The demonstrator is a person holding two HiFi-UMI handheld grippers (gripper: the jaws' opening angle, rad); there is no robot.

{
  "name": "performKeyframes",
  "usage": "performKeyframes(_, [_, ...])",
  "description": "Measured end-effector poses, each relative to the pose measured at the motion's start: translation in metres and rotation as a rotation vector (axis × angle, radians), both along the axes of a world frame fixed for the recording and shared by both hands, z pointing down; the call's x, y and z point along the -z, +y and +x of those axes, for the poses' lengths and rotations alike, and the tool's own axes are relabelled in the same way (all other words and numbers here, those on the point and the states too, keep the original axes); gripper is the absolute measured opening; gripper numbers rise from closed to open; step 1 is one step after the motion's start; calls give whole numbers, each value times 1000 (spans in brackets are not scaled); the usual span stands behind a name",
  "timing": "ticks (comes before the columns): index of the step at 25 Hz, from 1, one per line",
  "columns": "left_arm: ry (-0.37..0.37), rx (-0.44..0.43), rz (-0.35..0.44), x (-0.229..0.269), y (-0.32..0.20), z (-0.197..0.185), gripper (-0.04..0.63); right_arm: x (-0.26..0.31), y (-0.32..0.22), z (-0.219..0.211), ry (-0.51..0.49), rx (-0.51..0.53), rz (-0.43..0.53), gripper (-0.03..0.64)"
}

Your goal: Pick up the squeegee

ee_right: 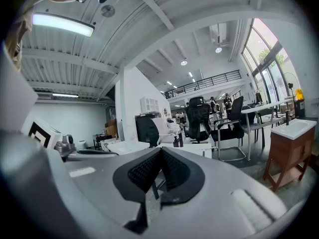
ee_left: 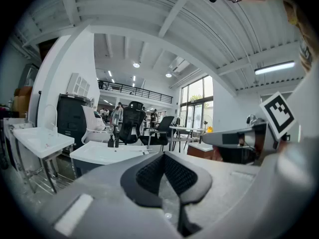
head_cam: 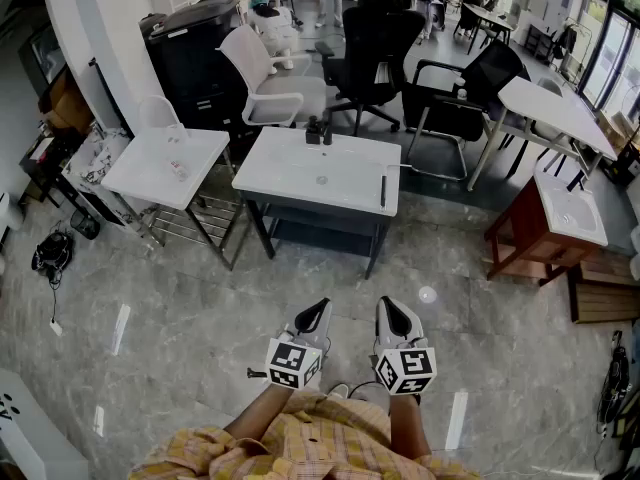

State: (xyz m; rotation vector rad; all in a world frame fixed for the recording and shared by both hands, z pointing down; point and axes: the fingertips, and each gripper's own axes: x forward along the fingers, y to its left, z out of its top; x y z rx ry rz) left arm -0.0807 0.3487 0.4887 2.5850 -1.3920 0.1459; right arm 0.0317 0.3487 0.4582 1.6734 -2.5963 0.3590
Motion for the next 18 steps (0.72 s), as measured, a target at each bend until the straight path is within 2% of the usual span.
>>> performKeyframes(8, [-24, -16, -15, -11, -23, -7, 0, -12, -30, -11, 0, -3, -23, -12])
performKeyframes(13, [-22, -6, -16, -8, -60, -25, 0, -9, -62, -23, -43, -12, -25, -12])
performKeyframes(18, [-5, -17, -2, -2, -105, -42, 0, -3, -101, -39, -41, -29, -15, -11])
